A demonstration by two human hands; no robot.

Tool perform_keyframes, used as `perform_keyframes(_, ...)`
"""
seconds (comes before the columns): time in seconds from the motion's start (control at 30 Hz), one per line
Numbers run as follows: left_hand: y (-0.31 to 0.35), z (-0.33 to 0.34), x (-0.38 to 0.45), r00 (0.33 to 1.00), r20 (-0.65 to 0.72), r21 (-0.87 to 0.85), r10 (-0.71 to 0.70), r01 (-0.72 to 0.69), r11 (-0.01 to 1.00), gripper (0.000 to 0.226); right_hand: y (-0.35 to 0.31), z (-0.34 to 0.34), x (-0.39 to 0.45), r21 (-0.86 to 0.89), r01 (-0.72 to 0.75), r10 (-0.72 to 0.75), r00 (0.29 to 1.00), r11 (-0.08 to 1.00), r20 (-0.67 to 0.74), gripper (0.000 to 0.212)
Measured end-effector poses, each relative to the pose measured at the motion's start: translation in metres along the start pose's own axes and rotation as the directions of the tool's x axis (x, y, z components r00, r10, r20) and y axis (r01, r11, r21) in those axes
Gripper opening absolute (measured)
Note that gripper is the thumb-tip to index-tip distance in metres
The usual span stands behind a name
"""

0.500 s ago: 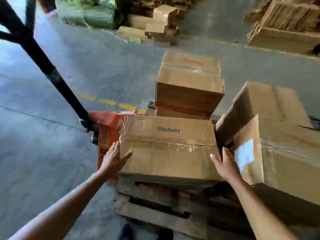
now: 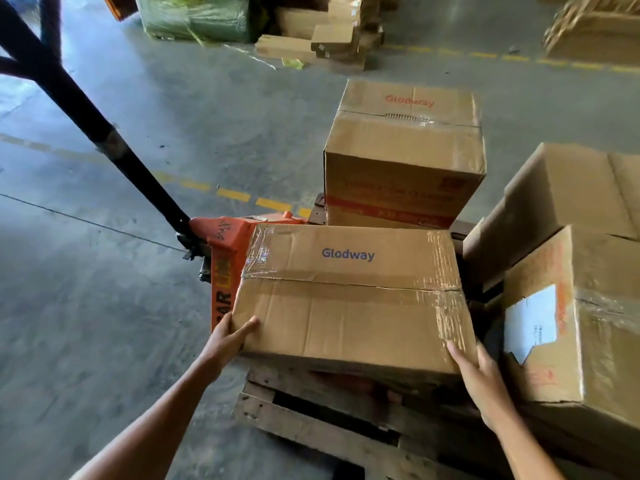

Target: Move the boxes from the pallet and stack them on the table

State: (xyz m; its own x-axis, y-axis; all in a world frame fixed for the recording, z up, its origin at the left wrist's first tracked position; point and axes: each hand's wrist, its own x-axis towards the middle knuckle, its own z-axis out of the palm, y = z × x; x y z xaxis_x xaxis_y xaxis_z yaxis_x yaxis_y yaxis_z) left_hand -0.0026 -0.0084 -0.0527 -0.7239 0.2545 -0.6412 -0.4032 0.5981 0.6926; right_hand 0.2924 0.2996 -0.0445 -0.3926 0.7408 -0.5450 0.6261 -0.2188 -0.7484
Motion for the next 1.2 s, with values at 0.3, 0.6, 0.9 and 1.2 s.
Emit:
perform_keyframes(0.3, 0.001, -0.099, -0.054, 0.989, 0.022, -0.128, 0.148, -0.144, 0.981, 0.065, -0.103, 0.030, -0.105, 0.029, 0.364, -0.360, 0.929, 0.931, -0.088, 0.047)
perform_keyframes(0.6, 0.092, -0.175, -0.130, 0.824, 0.101, -0.223, 0.558, -0.528, 0.820, 0.046, -0.151, 0.009, -0.264, 0.116, 0.564, -0.463, 0.764, 0.818, -0.450, 0.049)
perform_keyframes(0.9, 0.187, -0.069, -0.264, 0.466, 0.385, -0.408, 0.796, -0.688, 0.600, 0.069, -0.105, -0.127, -0.441, -0.043, 0.705, -0.418, 0.371, 0.708, -0.829, 0.046)
perform_keyframes(1.2, 0.149, 0.178, -0.443, 0.196, 0.658, -0.376, 0.727, -0.751, 0.542, 0.103, 0.105, -0.246, -0.612, 0.059, 0.589, -0.035, 0.147, 0.806, -0.989, 0.074)
